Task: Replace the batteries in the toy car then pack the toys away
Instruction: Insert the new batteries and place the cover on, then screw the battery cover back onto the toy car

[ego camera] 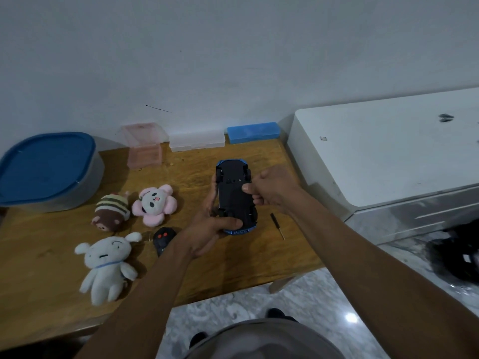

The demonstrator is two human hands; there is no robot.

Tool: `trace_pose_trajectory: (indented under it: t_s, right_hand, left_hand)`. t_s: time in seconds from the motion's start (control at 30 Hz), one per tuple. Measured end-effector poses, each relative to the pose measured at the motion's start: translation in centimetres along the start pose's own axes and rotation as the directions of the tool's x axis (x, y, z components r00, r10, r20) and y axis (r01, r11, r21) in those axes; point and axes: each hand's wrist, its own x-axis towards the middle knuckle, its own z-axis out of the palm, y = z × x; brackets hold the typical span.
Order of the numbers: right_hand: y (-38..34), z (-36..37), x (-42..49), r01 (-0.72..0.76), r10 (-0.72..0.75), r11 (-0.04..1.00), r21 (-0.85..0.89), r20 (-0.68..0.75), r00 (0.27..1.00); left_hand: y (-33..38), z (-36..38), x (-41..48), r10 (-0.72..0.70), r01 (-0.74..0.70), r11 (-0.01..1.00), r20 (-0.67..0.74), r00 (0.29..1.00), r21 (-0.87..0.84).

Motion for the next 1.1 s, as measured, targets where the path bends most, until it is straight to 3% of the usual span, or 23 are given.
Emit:
trace_pose_trajectory:
  t_s: [0.2,0.43,0.63,0.9,1.03,1.1]
  right_hand:
    - [0.8,-1.5,0.3,0.005,0.000,0.999,-0.051,0.093,0.996]
    - [2.2,-2.6,0.5,-0.048,0.044,0.999,0.017,0.174,0.984]
    - [2.6,-1.8,0.3,0.082,-0.068,0.975,-0.205,0.074,0.995]
    - [2.0,-1.8,0.7,0.080,-0.062,0.973,-0.216,0.090,0.994]
    - [2.5,-2.0,1.4,0.049,-0.036,0.996,-0.072,0.171,0.985]
    - [3.7,-2.5,2.4,0.027,-0.021,0.999,-0.036,0.143,0.990]
  left_hand:
    - [-0.9,0.0,0.3,-0.062,0.060,0.996,-0.026,0.998,-0.062]
    - [-1.2,0.8,0.9,-0.084,0.078,0.992,-0.062,0.995,-0.096]
    - [-1.4,2.3,1.3,-0.065,0.061,0.997,-0.086,0.994,-0.050]
    - [-1.4,2.9,1.1,0.008,-0.011,0.999,-0.101,0.995,-0.031]
    - [-1.7,2.3,1.0,0.026,-0.031,0.999,-0.116,0.993,-0.044]
    - [-1.7,1.5,0.9,0.005,-0.013,0.998,-0.128,0.992,-0.063]
